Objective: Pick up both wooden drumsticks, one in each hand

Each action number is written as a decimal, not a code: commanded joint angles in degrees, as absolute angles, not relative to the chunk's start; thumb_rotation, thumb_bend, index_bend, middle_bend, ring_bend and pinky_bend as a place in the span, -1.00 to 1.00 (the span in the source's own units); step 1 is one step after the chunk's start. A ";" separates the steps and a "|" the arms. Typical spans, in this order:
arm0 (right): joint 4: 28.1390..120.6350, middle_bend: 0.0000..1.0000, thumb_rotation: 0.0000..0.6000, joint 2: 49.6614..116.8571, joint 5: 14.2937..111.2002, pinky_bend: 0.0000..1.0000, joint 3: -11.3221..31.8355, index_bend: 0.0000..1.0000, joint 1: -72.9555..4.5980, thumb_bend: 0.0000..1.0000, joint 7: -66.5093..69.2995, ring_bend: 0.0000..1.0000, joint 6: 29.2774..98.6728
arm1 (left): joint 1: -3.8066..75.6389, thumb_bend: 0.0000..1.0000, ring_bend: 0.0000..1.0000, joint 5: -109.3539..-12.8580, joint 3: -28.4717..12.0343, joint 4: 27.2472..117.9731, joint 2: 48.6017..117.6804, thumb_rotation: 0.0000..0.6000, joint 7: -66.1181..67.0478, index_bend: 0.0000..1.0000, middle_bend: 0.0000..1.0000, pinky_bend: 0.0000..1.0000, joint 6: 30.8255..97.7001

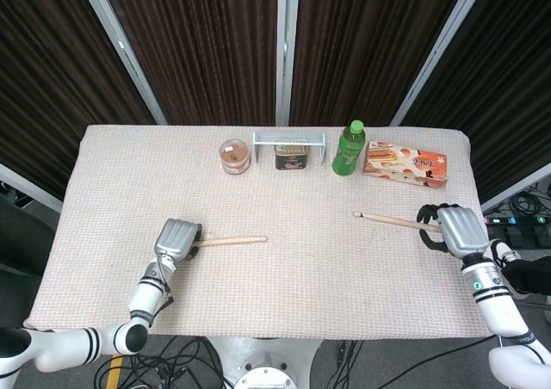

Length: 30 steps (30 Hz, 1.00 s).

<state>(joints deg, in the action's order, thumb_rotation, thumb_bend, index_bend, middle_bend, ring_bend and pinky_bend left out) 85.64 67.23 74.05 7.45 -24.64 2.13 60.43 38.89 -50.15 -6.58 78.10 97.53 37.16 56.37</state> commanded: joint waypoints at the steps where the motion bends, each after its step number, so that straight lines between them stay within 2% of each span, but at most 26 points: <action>1: 85.72 0.15 1.00 67.20 74.11 -0.18 7.43 0.26 -24.47 0.27 2.35 -0.17 60.64 | 38.96 -0.25 0.64 -50.85 -6.23 77.84 97.39 1.00 36.44 0.06 0.11 0.64 55.90; 6: 85.93 0.15 1.00 67.08 74.32 -0.18 7.34 0.26 -23.76 0.27 3.34 -0.17 61.56 | 38.62 -0.05 0.68 -54.99 -5.86 76.89 96.86 1.00 31.43 0.15 0.27 0.64 55.14; 9: 85.94 0.16 1.00 67.04 74.57 -0.18 7.20 0.26 -23.18 0.27 4.80 -0.17 62.06 | 38.00 0.01 0.69 -58.14 -5.64 76.56 95.81 1.00 25.96 0.19 0.33 0.64 54.11; 13: 86.11 0.16 1.00 66.94 75.87 -0.18 6.74 0.26 -22.36 0.27 9.16 -0.17 62.37 | 36.59 0.05 0.71 -63.27 -6.07 76.78 93.42 1.00 14.83 0.22 0.39 0.64 53.19; 22: 87.66 0.17 1.00 68.31 84.31 -0.18 3.98 0.26 -22.96 0.27 24.94 -0.15 61.13 | 34.88 0.07 0.70 -75.78 -7.00 77.35 89.23 1.00 -10.83 0.24 0.42 0.64 55.57; 30: 88.22 0.17 1.00 74.23 90.82 -0.18 3.32 0.26 -27.28 0.30 35.50 -0.14 59.66 | 36.62 0.09 0.69 -82.70 -7.83 80.09 86.70 1.00 -21.81 0.24 0.42 0.64 57.31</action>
